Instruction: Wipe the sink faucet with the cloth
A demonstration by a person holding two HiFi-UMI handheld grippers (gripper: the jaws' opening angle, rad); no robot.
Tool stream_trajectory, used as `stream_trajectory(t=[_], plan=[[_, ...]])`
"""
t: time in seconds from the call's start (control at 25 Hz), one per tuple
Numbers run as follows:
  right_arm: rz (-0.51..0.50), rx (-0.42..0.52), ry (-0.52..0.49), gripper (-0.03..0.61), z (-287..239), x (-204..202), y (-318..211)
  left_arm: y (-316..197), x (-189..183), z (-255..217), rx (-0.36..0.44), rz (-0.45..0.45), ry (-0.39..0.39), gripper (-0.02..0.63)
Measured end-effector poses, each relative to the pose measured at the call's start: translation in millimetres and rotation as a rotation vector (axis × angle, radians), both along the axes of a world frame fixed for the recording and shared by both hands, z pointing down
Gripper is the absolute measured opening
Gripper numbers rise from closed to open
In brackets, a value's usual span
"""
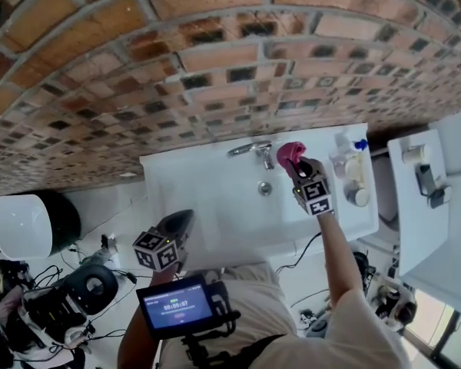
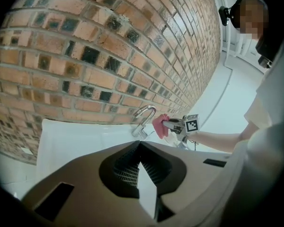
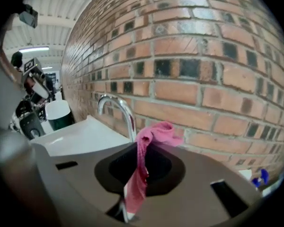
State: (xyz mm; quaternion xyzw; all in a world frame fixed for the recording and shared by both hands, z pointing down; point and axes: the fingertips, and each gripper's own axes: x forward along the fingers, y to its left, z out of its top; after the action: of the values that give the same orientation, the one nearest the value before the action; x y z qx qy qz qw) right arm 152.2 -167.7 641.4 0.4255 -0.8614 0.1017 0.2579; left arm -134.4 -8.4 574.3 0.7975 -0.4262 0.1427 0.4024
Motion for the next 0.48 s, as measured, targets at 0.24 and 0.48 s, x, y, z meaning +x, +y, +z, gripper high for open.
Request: stream_trajectory(t=[0.24,0.48], plan=[[-0.186,-0.160,-0.008,0.041,61,-35,-3,5,-5,4,-0.012,-0.018,-0.012,-0.003],[-0.106,-0.299,-0.094,0.041,102,-38,-19,6,-9,6,-0.022,-0.035,-0.025,-0.003]])
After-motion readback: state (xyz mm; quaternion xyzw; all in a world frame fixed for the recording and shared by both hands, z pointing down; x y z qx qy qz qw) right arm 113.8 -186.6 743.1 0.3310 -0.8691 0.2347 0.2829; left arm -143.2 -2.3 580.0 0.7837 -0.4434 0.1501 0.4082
